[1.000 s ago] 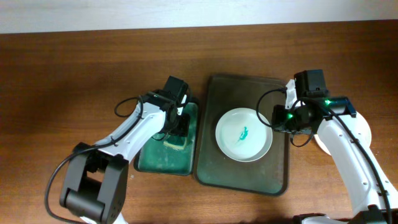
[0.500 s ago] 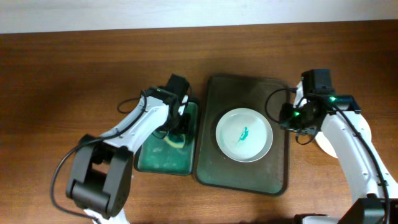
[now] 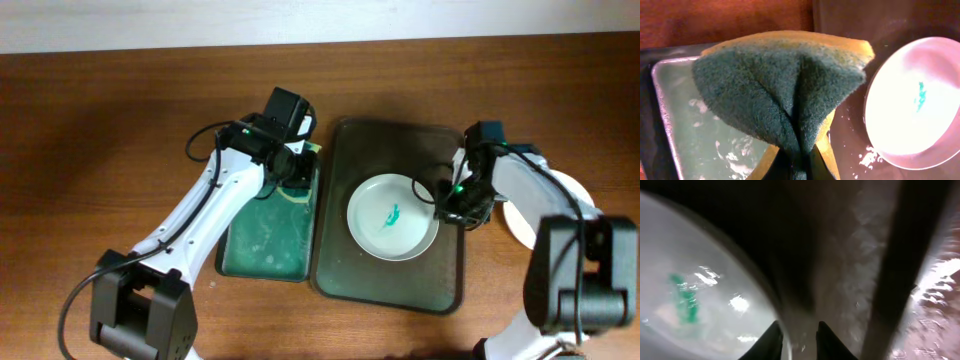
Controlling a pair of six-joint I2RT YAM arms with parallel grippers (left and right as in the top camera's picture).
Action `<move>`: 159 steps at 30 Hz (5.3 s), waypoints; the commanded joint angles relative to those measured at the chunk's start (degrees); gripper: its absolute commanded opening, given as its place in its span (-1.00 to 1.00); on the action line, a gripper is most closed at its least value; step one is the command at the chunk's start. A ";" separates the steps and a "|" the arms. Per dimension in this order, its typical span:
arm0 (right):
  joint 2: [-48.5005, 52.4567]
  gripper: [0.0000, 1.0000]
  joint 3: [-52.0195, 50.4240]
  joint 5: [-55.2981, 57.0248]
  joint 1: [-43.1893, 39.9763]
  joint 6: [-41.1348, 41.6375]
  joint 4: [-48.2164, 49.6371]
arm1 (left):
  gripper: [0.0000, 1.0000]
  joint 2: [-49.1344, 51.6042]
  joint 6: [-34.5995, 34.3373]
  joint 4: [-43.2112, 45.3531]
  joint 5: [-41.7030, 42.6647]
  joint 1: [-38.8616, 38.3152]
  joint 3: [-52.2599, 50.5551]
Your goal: Clean dirty plates on tray and stack at the side
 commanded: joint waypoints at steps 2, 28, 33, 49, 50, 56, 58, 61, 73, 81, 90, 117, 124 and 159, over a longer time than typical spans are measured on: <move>3.78 -0.85 -0.57 -2.43 0.31 -2.58 0.79 | -1.00 -0.83 0.72 0.66 4.83 -0.17 0.46; 3.74 -0.83 -0.57 -2.67 0.33 -2.56 1.38 | -1.00 26.84 -13.11 21.18 21.05 -13.64 1.84; 3.74 -0.83 -0.57 -2.64 0.31 -2.56 1.42 | -1.00 26.84 -12.70 4.50 -4.26 -12.07 8.85; 3.74 -0.83 -0.57 -2.64 0.33 -2.58 1.57 | -1.00 32.02 -3.87 13.97 26.95 -17.09 13.35; 3.74 -0.83 -0.57 -2.64 0.33 -2.58 1.60 | -1.00 32.02 -3.08 13.90 27.30 -17.53 13.79; 3.74 -0.83 -0.57 -2.64 0.33 -2.58 1.57 | -1.00 32.02 3.28 16.17 29.70 -18.12 14.25; 3.74 -0.83 -0.57 -2.64 0.33 -2.58 1.57 | -1.00 32.02 5.05 17.16 30.62 -18.60 14.25; 3.74 -0.83 -0.57 -2.64 0.33 -2.58 1.57 | -1.00 32.02 7.39 16.76 32.70 -18.84 14.25; 3.74 -0.83 -0.57 -2.64 0.33 -2.58 1.40 | -1.00 32.02 -1.16 1.53 -1.25 -14.43 17.49; 3.74 -0.83 -0.57 -2.62 0.31 -2.62 1.44 | -1.00 32.04 -7.13 -7.61 -10.27 -11.21 24.15; 3.74 -0.83 -0.57 -2.43 0.33 -2.84 1.64 | -1.00 34.23 -4.70 8.02 21.09 -15.78 24.04; 3.74 -0.85 -0.57 -2.40 0.31 -2.84 1.68 | -1.00 36.63 -10.73 -12.04 -4.26 -9.81 31.17; 3.74 -0.85 -0.57 -2.40 0.31 -3.04 2.16 | -1.00 27.96 -9.22 -15.96 5.53 -10.12 36.65; -13.62 -0.91 -0.55 10.23 1.38 1.01 -1.62 | 0.40 -3.52 -9.22 -4.83 -4.57 2.56 -5.05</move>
